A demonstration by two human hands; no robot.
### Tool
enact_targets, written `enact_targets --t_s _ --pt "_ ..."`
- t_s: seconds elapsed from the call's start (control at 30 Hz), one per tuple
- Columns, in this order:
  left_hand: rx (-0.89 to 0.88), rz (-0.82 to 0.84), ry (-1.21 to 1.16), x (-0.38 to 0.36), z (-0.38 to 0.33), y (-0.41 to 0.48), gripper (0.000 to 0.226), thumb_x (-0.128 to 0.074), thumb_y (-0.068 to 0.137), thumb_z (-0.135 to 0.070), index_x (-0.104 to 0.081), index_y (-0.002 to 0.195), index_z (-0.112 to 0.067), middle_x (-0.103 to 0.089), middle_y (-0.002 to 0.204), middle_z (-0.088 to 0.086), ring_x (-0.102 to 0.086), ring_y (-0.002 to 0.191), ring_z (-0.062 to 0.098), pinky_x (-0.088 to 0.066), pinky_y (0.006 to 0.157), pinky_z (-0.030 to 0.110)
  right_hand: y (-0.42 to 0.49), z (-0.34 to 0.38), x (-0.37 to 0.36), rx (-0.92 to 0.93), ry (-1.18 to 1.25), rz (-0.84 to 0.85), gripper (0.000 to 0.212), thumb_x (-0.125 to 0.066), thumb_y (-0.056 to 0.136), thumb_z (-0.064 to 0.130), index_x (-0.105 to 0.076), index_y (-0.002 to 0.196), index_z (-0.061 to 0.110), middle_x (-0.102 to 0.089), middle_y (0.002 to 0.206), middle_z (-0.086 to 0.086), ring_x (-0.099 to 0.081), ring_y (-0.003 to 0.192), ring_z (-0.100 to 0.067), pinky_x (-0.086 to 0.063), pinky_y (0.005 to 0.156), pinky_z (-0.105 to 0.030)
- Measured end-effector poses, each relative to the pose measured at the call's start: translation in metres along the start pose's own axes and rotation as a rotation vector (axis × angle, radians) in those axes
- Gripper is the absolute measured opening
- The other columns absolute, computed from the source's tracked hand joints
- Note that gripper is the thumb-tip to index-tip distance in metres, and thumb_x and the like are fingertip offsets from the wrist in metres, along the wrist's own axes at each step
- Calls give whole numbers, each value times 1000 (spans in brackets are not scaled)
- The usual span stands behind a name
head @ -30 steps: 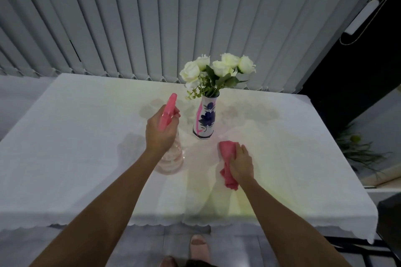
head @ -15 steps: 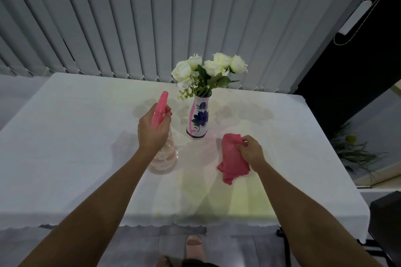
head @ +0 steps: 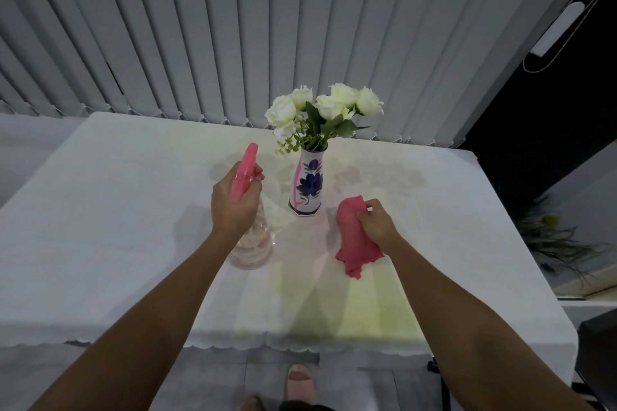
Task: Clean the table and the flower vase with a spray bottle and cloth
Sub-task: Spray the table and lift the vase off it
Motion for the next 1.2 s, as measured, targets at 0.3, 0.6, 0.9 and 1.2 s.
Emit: enact_targets --t_s 0.3,0.6,0.9,1.2 --pt "-20 8 13 -1 -1 -1 22 -51 87 -18 -64 101 -29 -66 85 -5 -65 79 24 -57 75 40 -16 -11 -27 67 -82 -105 49 -51 92 8 -35 138 6 -52 125 -22 -54 110 -39 -42 88 -39" --pt "-19 0 11 -1 2 1 17 -51 86 -18 -63 92 -29 -67 84 -7 -65 78 22 -57 77 48 -24 -4 -40 240 -710 -229 61 -37 99 20 -4 151 21 -3 159 -10 -24 139 -33 -38 102 -45" --pt "0 -10 -18 -2 1 0 15 -53 84 -22 -63 94 -26 -67 82 -3 -65 75 25 -58 74 47 -10 -19 -50 199 -942 77 55 -21 99 24 -4 151 17 -4 161 1 3 147 -29 -7 117 -55" --pt "-4 -10 2 0 -1 -3 19 -53 87 -18 -64 95 -30 -67 83 -9 -65 71 19 -59 72 46 12 84 -57 290 -51 160 87 -70 67 45 -32 143 27 -48 142 0 -44 130 -24 -38 108 -44"
Point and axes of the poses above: each hand's wrist, its own y-axis towards the middle knuckle, its own x-axis out of the back of the hand, z = x × y, the point moved 7 cm from there along y, towards the middle knuckle
